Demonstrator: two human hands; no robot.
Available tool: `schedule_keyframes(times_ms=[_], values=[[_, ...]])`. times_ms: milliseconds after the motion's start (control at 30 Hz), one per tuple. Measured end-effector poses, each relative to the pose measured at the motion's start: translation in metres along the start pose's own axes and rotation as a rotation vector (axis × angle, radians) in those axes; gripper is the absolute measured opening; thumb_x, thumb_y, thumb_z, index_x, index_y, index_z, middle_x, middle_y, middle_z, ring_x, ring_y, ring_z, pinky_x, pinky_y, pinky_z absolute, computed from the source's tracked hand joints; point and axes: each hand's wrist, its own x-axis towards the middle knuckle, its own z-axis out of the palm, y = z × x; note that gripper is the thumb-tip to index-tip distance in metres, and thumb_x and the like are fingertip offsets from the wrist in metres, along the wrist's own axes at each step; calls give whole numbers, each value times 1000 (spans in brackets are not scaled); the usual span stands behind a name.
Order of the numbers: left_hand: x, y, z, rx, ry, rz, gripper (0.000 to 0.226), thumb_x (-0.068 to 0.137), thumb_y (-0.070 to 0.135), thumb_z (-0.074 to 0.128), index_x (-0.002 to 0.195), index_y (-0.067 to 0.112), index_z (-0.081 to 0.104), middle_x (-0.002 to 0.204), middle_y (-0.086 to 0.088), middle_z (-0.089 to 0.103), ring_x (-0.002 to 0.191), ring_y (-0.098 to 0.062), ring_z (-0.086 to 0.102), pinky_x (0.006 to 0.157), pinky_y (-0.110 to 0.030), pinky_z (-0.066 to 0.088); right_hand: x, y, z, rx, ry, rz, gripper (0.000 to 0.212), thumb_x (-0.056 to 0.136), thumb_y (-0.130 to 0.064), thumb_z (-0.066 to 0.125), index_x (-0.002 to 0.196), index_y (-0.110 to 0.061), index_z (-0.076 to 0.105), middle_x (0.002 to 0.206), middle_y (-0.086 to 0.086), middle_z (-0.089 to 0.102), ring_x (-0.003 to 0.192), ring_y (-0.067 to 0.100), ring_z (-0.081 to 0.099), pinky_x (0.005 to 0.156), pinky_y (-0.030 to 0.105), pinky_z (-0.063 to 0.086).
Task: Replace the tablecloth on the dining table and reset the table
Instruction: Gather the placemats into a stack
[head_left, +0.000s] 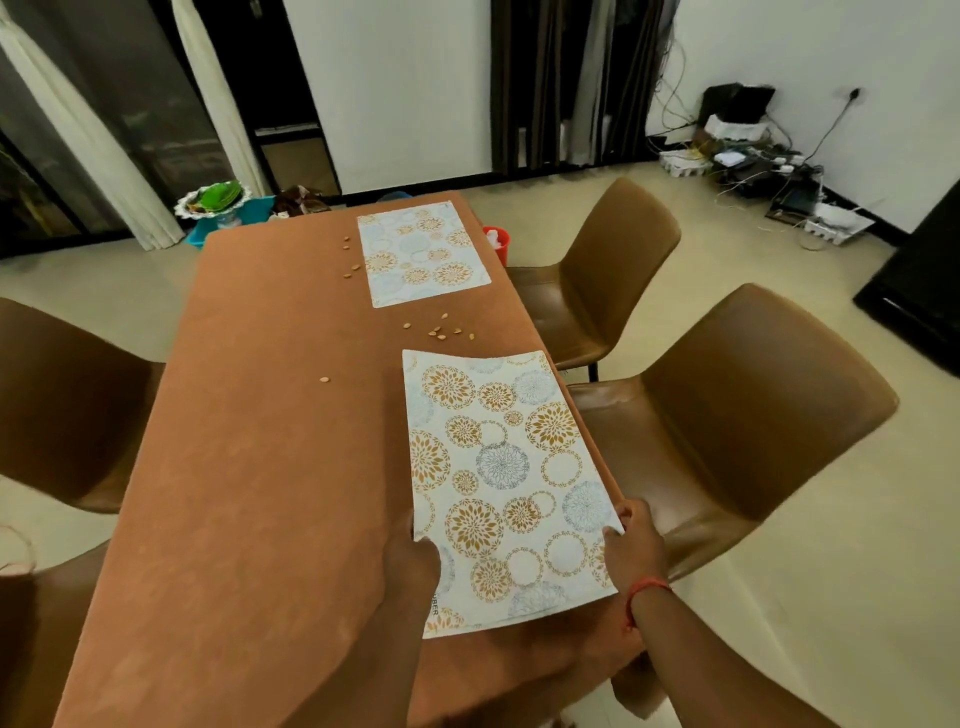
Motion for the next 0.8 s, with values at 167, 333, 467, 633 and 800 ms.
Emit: schedule_keyframes(times_ms=[167,333,467,633,800], values=[[-16,22,6,14,-99,135,46,95,-4,43,135,13,58,126,-7,66,114,-29,60,105,-51,47,-30,14,-19,117,147,1,36,97,1,52,128,-18,51,121,4,63,104,25,62,76,30,52],[-44,25,37,60,-227,122,41,98,3,49,138,7,55,133,-10,60,123,-30,55,111,-47,41,-65,65,-50,192,281,101,35,94,-3,53,122,-24,55,118,4,65,102,25,61,80,34,50],[-84,43,77,1,-394,165,41,99,0,46,135,13,58,127,-4,65,116,-25,60,107,-46,46,-80,105,-94,315,358,159,43,89,1,51,120,-29,55,112,-1,65,103,25,63,91,46,55],[-137,80,161,-11,-553,246,43,99,2,43,120,35,63,116,4,70,103,-17,67,94,-43,55,-75,152,-175,506,437,189,43,90,4,54,123,-23,57,101,1,65,91,22,66,81,44,58],[-200,105,279,36,-657,276,45,99,-2,43,120,33,61,107,5,71,92,-16,70,78,-37,59,-52,221,-278,685,451,181,14,97,-19,63,110,-18,68,99,4,75,90,24,73,88,49,58]])
